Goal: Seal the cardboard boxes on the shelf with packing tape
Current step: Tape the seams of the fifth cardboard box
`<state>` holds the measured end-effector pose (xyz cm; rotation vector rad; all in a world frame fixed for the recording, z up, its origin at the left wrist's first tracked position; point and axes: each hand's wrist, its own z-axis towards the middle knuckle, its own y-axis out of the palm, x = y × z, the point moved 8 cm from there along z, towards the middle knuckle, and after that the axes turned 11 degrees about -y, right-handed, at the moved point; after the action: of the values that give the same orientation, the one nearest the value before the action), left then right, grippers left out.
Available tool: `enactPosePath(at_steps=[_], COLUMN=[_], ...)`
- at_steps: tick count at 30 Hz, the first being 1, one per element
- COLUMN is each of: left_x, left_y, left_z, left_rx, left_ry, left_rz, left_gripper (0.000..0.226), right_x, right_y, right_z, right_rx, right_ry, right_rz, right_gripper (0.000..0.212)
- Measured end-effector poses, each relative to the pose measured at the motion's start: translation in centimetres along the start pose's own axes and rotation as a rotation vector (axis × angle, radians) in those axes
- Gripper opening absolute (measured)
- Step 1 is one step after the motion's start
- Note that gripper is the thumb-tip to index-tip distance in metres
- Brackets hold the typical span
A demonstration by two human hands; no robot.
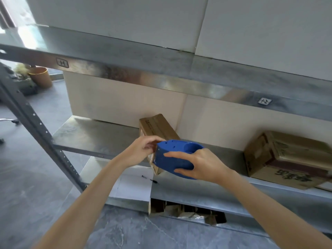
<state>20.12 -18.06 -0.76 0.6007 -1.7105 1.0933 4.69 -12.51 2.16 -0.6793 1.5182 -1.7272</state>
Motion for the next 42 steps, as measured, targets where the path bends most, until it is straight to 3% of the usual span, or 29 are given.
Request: enactPosePath(at_steps=[6, 18, 23, 29, 32, 36, 42], left_x=[0.1, 0.3, -0.6, -0.8, 0.2, -0.8, -3.2], left_y=[0.6, 1.7, 2.1, 1.7, 1.3, -2.7, -4.6], left_z=[-0.6, -0.7, -0.1, -0.2, -1.1, -3.9, -6.5], left_rx=[0.012, 0.167, 0.220, 0.329, 0.339, 0.557, 0.579], left_ry=[-0.030, -0.028, -0.110, -0.167, -0.125, -0.149, -0.232], left_rz=[-0.071, -0.171, -0.349, -0.437, -0.354, -0.046, -0.058], left_gripper=[0.040, 0.043, 0.025, 0.023, 0.028, 0.026, 0.026], right_x=[-0.6, -0.2, 0.3, 0.8, 1.0, 2.5, 4.2], right_y=[-0.8, -1.8, -1.2, -2.0, -2.5, -3.0, -3.7], right_z=[-1.1, -1.8, -1.8, -1.7, -1.8, -3.1, -6.0], right_rx=[0.059, 0.079, -0.007, -0.083, -0.088, -0.115, -0.161], right_ry=[-0.062, -0.077, -0.067, -0.067, -0.060, -0.001, 0.067], right_rz=[-0.015, 0.011, 0.017, -0.017, -0.004, 0.026, -0.016], right_gripper=[0.050, 0.049, 0.051, 0.054, 0.053, 0.053, 0.052])
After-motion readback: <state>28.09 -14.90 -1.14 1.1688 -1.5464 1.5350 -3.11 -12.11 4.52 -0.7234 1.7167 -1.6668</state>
